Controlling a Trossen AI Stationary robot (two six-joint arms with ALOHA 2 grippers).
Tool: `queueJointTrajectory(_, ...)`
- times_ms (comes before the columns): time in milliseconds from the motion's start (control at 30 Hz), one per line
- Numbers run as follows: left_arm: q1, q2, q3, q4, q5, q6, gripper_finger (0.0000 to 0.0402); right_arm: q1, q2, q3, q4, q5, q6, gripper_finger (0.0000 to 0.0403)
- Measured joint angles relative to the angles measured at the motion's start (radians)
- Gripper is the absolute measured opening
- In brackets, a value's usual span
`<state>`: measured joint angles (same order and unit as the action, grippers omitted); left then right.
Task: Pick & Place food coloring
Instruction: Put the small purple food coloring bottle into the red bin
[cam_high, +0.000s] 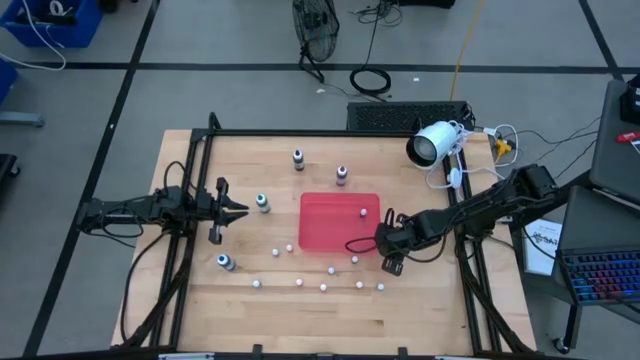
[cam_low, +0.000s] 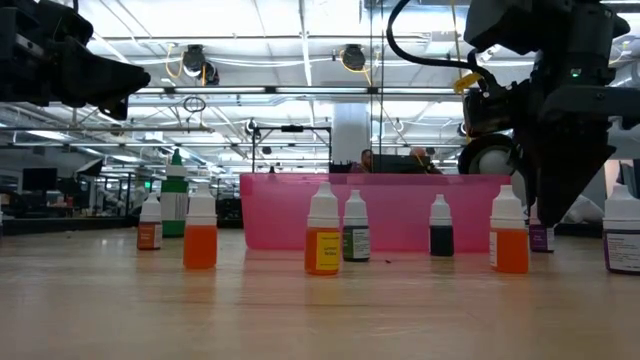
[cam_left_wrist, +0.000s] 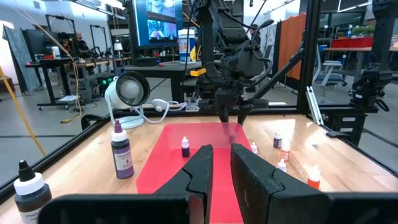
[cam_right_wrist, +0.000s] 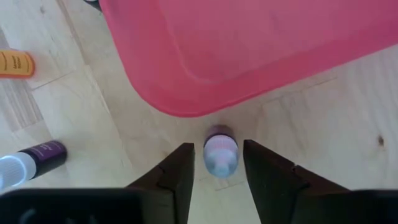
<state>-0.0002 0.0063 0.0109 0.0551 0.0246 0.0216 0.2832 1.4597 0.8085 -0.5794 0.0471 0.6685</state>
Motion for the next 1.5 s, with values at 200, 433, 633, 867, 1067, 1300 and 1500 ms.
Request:
queueJointTrajectory(200,0.0,0.0,0.0,0.0,0.0,0.0,0.0061,0.0,0.0,0.0,0.0,0.0,0.0,0.0108)
queueJointTrajectory(433,0.0,0.0,0.0,0.0,0.0,0.0,0.0061,0.0,0.0,0.001,0.0,0.003,0.0,0.0067)
queueJointTrajectory(633,0.0,0.0,0.0,0.0,0.0,0.0,0.0061,0.0,0.0,0.002,0.001,0.004,-0.001,0.0047)
queueJointTrajectory(867,0.0,0.0,0.0,0.0,0.0,0.0,0.0061,0.0,-0.064,0.021,-0.096,0.002,0.019,0.0047)
queueJointTrajectory(1067,0.0,0.0,0.0,0.0,0.0,0.0,0.0061,-0.002,-0.174,0.129,-0.32,0.062,0.042,0.0047)
queueJointTrajectory(1300,0.0,0.0,0.0,0.0,0.0,0.0,0.0061,-0.022,-0.149,0.429,-0.339,0.161,-0.111,0.0046)
queueJointTrajectory(1500,0.0,0.0,0.0,0.001,0.0,0.0,0.0061,-0.054,0.084,0.783,-0.44,0.165,-0.326,0.0046)
